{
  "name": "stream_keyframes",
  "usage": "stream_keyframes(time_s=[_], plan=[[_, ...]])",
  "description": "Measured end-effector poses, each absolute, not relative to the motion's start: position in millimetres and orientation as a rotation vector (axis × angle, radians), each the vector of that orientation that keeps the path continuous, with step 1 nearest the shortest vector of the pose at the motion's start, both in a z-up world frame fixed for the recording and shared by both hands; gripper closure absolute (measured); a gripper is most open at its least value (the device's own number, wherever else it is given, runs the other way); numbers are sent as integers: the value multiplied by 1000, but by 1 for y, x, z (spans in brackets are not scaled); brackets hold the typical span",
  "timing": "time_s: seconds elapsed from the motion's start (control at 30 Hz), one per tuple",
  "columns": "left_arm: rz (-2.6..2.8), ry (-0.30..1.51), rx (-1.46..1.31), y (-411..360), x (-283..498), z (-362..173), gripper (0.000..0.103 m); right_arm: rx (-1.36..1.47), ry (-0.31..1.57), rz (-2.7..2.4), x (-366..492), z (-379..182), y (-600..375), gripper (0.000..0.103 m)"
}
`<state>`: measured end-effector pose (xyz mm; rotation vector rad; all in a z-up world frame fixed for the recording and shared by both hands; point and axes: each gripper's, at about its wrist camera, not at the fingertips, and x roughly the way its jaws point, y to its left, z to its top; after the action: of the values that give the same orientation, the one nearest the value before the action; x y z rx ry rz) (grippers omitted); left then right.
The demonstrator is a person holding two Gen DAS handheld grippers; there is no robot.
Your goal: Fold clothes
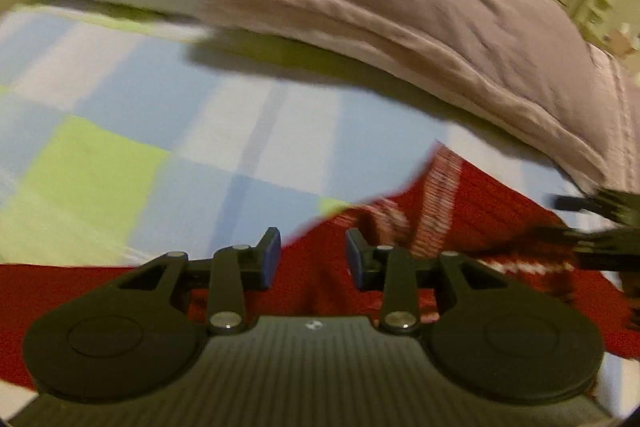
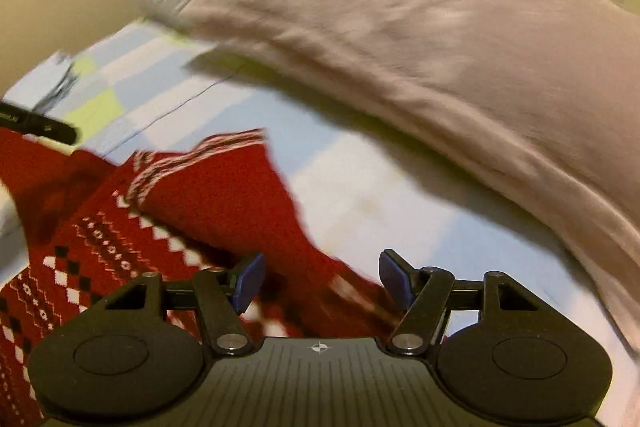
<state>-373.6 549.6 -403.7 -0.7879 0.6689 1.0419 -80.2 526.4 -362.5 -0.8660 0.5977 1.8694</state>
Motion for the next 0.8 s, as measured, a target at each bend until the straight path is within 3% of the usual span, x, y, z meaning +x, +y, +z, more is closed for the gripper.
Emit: stream_keyframes(time_s=[0.03, 0.07, 0.27, 0.3, 0.37, 0.4, 0.47, 0.53, 0.67, 0.7, 0.73, 0.77, 0.8], plan=[[1023, 680, -793, 551, -368, -408, 72, -862, 620, 1883, -82, -367, 533, 50], [1005, 691, -797, 553, -363, -412, 73, -811, 655, 1892, -76, -369, 536, 95], [948, 702, -767, 544, -345, -417, 73, -335, 994, 1630, 3, -384, 541, 93], [939, 708, -760, 544, -341, -417, 72, -263, 1124, 1525, 22, -394, 541, 89], [910, 733, -719, 550, -328, -419, 71, -162, 1311, 1410, 45, -410, 538, 66], [893, 746, -690, 552, -322, -419, 69, -114, 1369, 1399, 52, -413, 536, 62], [850, 777, -612, 557, -306, -419, 64, -158, 1329, 1462, 48, -406, 536, 57], [811, 823, -523, 563, -289, -424, 56, -375, 1115, 1570, 28, -391, 541, 57], [693, 905, -422, 574, -258, -440, 59, -738, 736, 1746, -19, -383, 548, 56], [651, 922, -418, 577, -252, -445, 68, -774, 710, 1788, -25, -384, 551, 56], [610, 940, -415, 580, -246, -450, 86, -797, 706, 1834, -32, -386, 554, 56], [580, 922, -430, 583, -244, -449, 98, -804, 716, 1870, -36, -388, 558, 57], [583, 877, -454, 586, -248, -444, 97, -772, 757, 1897, -36, -390, 561, 60]])
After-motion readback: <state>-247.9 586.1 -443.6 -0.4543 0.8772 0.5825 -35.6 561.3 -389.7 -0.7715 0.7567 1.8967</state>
